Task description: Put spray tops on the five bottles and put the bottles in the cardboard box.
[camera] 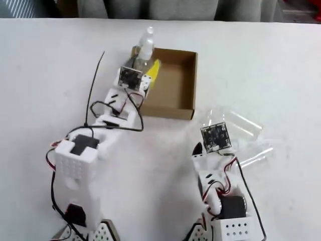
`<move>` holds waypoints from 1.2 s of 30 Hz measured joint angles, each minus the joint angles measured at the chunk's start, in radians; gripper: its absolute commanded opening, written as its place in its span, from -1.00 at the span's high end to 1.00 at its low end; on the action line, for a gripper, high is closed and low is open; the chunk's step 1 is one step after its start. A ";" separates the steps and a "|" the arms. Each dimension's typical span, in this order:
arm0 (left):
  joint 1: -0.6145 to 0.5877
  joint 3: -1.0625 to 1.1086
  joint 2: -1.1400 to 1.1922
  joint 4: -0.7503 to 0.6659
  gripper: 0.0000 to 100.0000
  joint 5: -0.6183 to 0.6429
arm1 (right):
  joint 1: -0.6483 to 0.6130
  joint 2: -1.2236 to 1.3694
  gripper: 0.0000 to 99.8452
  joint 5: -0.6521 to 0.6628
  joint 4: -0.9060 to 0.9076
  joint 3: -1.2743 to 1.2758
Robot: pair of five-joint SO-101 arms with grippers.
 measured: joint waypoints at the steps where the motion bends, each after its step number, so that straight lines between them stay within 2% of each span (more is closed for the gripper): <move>1: 0.000 0.000 0.000 0.002 0.96 0.000 | 0.000 0.000 0.96 0.000 0.000 0.000; 8: -0.003 -0.038 0.000 0.095 0.96 0.002 | 0.000 0.000 0.96 0.000 0.000 0.000; 15: -0.005 -0.038 0.000 0.098 0.95 0.003 | 0.000 0.000 0.96 0.008 0.000 0.003; 23: -0.005 -0.037 0.000 0.124 0.53 0.003 | 0.000 0.000 0.96 0.081 0.000 0.003; 36: -0.029 -0.041 -0.006 0.190 0.52 0.005 | 0.000 0.000 0.96 0.089 0.000 0.011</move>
